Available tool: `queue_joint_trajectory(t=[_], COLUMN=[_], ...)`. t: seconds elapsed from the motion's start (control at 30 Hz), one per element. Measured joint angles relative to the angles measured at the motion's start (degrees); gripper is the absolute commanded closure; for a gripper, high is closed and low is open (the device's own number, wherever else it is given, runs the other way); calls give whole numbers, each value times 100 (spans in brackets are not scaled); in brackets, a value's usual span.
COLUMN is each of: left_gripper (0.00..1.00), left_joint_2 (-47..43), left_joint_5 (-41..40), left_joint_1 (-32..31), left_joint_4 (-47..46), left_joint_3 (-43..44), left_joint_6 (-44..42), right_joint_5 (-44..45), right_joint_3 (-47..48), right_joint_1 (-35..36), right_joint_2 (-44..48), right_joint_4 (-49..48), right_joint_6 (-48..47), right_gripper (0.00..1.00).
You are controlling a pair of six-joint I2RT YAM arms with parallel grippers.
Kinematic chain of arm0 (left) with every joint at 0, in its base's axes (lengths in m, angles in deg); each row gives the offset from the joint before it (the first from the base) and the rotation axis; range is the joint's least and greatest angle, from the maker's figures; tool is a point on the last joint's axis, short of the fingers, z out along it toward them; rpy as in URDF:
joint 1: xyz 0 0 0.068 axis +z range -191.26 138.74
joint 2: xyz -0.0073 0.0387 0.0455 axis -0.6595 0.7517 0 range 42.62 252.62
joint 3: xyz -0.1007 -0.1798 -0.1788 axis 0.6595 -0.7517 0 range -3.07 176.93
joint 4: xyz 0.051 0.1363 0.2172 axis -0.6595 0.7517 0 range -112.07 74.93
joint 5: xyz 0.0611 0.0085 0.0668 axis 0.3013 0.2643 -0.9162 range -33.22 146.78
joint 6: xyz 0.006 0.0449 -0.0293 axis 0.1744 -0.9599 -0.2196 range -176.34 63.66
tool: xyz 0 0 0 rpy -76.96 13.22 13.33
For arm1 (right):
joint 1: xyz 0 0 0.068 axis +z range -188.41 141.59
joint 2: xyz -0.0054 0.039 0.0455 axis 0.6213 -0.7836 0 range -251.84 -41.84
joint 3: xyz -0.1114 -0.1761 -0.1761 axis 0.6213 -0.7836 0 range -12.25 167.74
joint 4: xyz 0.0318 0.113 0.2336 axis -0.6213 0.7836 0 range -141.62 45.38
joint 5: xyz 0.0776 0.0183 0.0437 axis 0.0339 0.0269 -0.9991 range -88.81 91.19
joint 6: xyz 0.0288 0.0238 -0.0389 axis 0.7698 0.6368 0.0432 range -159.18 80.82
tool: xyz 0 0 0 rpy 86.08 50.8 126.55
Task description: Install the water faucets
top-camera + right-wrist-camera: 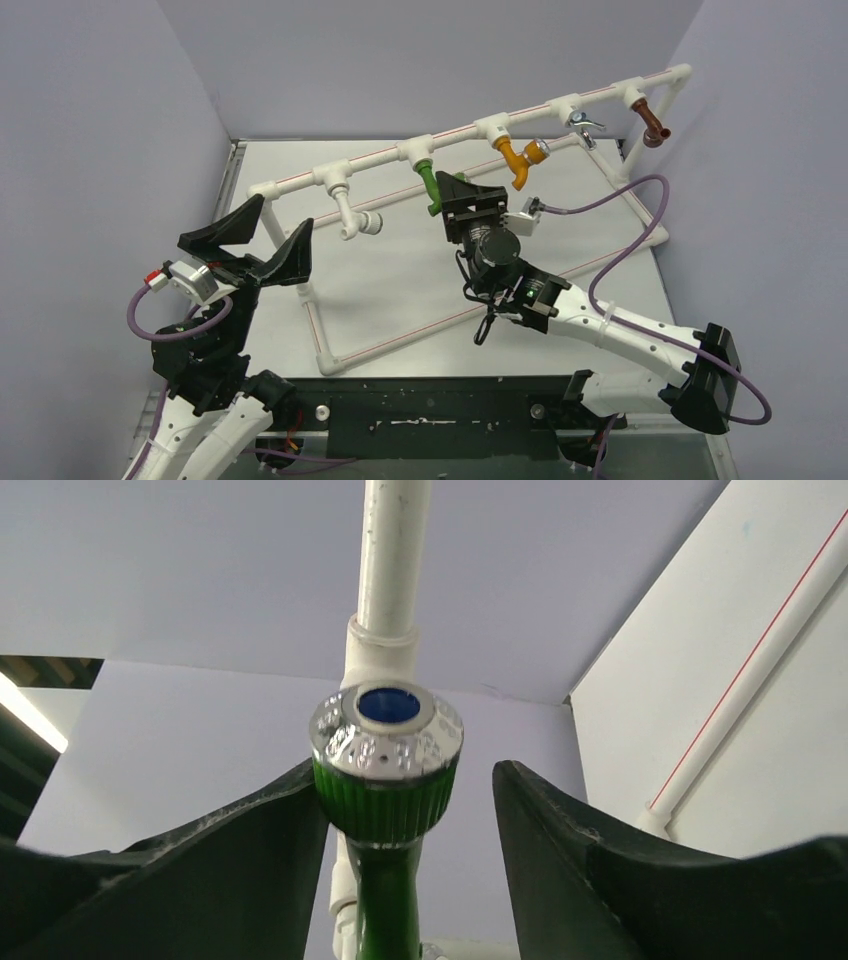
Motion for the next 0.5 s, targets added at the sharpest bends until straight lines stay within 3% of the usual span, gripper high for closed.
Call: queue_joint_trajectory(t=[0.17, 0.5], left_gripper=[6, 6], left_joint_2=[0, 0], left_joint_5=[0, 0], left_joint_1=[0, -2], left_joint_4=[0, 0], left_joint_3=[0, 0], left_joint_6=[0, 0], right_joint_5=[-4, -391], right_joint_3=[-17, -223], right_joint_1=[-105, -111], right_joint_2=[2, 323], right_joint_4=[17, -136], right_joint_6=[-188, -719], right_gripper=[29, 21])
